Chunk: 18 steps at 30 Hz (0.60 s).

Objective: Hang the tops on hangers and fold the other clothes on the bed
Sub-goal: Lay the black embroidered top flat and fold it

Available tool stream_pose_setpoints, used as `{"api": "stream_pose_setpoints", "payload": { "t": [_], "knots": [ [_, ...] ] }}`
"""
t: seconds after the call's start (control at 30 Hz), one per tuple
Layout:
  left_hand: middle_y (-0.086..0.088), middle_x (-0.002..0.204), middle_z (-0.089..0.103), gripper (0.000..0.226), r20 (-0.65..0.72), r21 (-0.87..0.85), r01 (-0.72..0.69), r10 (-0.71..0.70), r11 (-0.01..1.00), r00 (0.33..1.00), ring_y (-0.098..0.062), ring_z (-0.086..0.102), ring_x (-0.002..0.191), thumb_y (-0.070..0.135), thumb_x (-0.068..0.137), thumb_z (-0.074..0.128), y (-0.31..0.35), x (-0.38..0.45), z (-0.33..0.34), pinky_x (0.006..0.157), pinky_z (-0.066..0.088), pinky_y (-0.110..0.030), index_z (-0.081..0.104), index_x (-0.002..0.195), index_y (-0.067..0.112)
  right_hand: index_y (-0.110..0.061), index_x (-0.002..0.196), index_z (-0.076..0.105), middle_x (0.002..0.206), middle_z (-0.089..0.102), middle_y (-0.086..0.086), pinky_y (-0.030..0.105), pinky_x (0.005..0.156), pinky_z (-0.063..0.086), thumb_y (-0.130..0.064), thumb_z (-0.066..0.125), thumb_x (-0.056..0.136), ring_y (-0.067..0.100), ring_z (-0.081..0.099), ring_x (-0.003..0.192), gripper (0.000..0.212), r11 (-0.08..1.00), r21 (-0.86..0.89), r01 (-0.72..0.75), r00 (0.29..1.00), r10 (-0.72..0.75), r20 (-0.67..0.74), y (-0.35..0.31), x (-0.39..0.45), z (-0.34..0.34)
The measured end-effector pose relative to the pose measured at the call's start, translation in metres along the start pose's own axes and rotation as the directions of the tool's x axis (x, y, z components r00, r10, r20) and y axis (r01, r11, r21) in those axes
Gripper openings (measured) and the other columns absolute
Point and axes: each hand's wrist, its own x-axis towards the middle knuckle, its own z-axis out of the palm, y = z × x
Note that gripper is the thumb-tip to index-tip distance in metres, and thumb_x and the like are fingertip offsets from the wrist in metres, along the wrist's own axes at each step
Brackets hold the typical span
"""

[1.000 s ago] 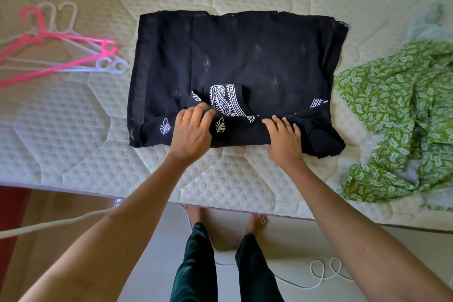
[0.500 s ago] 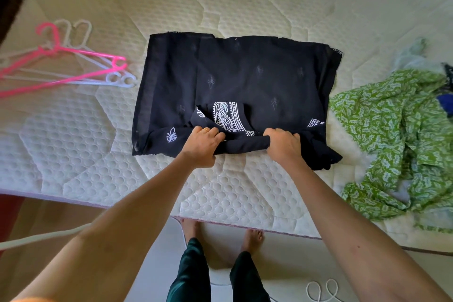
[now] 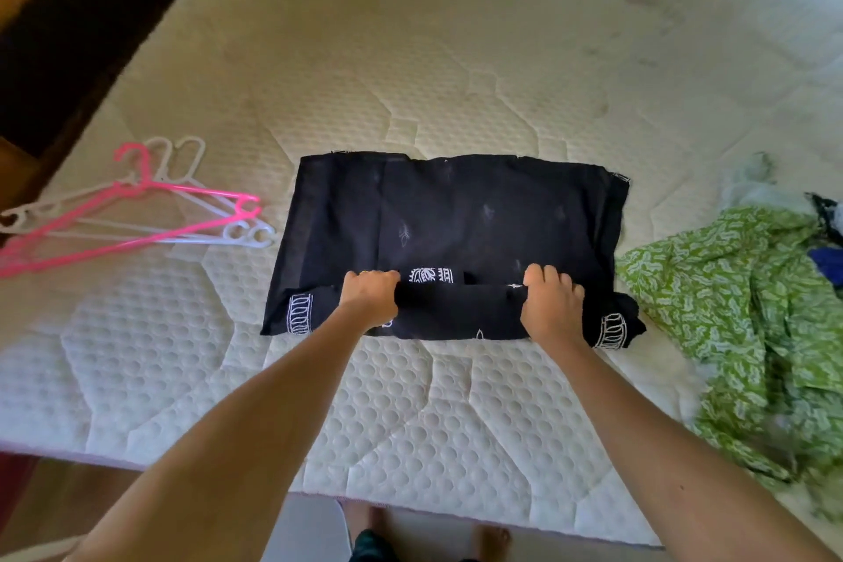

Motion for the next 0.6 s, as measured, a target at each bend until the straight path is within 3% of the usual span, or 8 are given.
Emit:
{"api": "stream_pose_setpoints", "payload": {
  "t": [0.17, 0.23, 0.27, 0.37, 0.4, 0.47, 0.53, 0.6],
  "knots": [
    [-0.002, 0.126, 0.057, 0.052, -0.036, -0.036, -0.004, 0.002, 0.999, 0.999, -0.024, 0.049, 0.118, 0.009, 0.080, 0.053, -0.003, 0.018, 0.003, 0.093, 0.034, -0.034, 0.046, 0.130, 0.020, -0.013, 0.097, 0.060, 0.095, 0.059, 0.003, 0.042, 0.088, 0.041, -0.008, 0.061, 0.070, 0.028, 0.057, 0.097, 0.028, 0.988, 0.015, 0.155, 0.987, -0.154, -0.032, 0.005, 0.000, 0.017],
    [-0.002, 0.123, 0.055, 0.048, -0.119, -0.020, -0.025, 0.023, 0.999, 0.993, -0.025, 0.049, 0.115, 0.009, 0.081, 0.052, -0.006, 0.021, 0.007, 0.092, 0.036, -0.034, 0.047, 0.127, 0.019, -0.015, 0.106, 0.060, 0.104, 0.061, 0.001, 0.045, 0.097, 0.038, -0.023, 0.066, 0.064, 0.026, 0.057, 0.106, 0.043, 0.981, 0.013, 0.195, 0.980, -0.195, 0.028, 0.008, -0.003, 0.024],
    [-0.003, 0.117, 0.056, 0.044, -0.227, 0.011, -0.052, 0.053, 0.999, 0.972, -0.025, 0.053, 0.108, 0.008, 0.079, 0.055, -0.007, 0.020, 0.009, 0.088, 0.039, -0.034, 0.050, 0.121, 0.019, -0.015, 0.113, 0.058, 0.112, 0.060, 0.001, 0.049, 0.102, 0.035, -0.029, 0.067, 0.063, 0.026, 0.055, 0.113, 0.053, 0.976, 0.004, 0.219, 0.973, -0.219, 0.076, 0.009, -0.006, 0.028],
    [-0.001, 0.088, 0.056, 0.022, -0.460, 0.164, -0.215, 0.267, 0.963, 0.847, -0.023, 0.057, 0.075, 0.011, 0.071, 0.063, -0.008, 0.016, 0.015, 0.067, 0.046, -0.033, 0.060, 0.092, 0.018, -0.017, 0.137, 0.041, 0.139, 0.044, 0.003, 0.055, 0.110, 0.022, -0.034, 0.064, 0.074, 0.029, 0.037, 0.134, 0.069, 0.969, -0.056, 0.239, 0.951, -0.222, 0.214, 0.007, -0.012, 0.035],
    [0.001, 0.085, 0.056, 0.012, -0.449, 0.225, -0.293, 0.365, 0.929, 0.815, -0.021, 0.056, 0.072, 0.020, 0.077, 0.059, -0.008, 0.013, 0.018, 0.065, 0.046, -0.032, 0.060, 0.089, 0.019, -0.018, 0.141, 0.034, 0.143, 0.037, 0.002, 0.054, 0.111, 0.019, -0.031, 0.062, 0.079, 0.029, 0.030, 0.138, 0.068, 0.971, -0.074, 0.227, 0.949, -0.203, 0.240, 0.005, -0.012, 0.035],
    [0.004, 0.088, 0.059, 0.033, -0.354, 0.282, -0.405, 0.487, 0.870, 0.798, -0.017, 0.058, 0.074, 0.046, 0.082, 0.047, -0.009, 0.009, 0.024, 0.066, 0.048, -0.030, 0.063, 0.095, 0.021, -0.020, 0.141, 0.031, 0.143, 0.036, 0.001, 0.052, 0.113, 0.017, -0.023, 0.057, 0.085, 0.029, 0.028, 0.139, 0.061, 0.977, -0.092, 0.192, 0.960, -0.168, 0.225, -0.002, -0.009, 0.033],
    [0.003, 0.097, 0.062, 0.053, -0.259, 0.284, -0.387, 0.459, 0.877, 0.850, -0.017, 0.061, 0.079, 0.059, 0.070, 0.050, -0.012, 0.004, 0.025, 0.065, 0.049, -0.029, 0.064, 0.104, 0.021, -0.020, 0.135, 0.037, 0.135, 0.045, 0.002, 0.051, 0.112, 0.020, -0.018, 0.055, 0.086, 0.029, 0.037, 0.132, 0.053, 0.984, -0.084, 0.155, 0.971, -0.137, 0.194, -0.008, -0.005, 0.027],
    [-0.001, 0.101, 0.063, 0.064, -0.216, 0.275, -0.318, 0.381, 0.907, 0.899, -0.021, 0.062, 0.077, 0.053, 0.054, 0.067, -0.016, 0.003, 0.024, 0.058, 0.049, -0.033, 0.064, 0.108, 0.018, -0.020, 0.130, 0.040, 0.126, 0.052, 0.002, 0.050, 0.111, 0.023, -0.016, 0.055, 0.085, 0.027, 0.045, 0.125, 0.048, 0.990, -0.071, 0.120, 0.981, -0.107, 0.164, -0.012, 0.001, 0.023]
  ]
}}
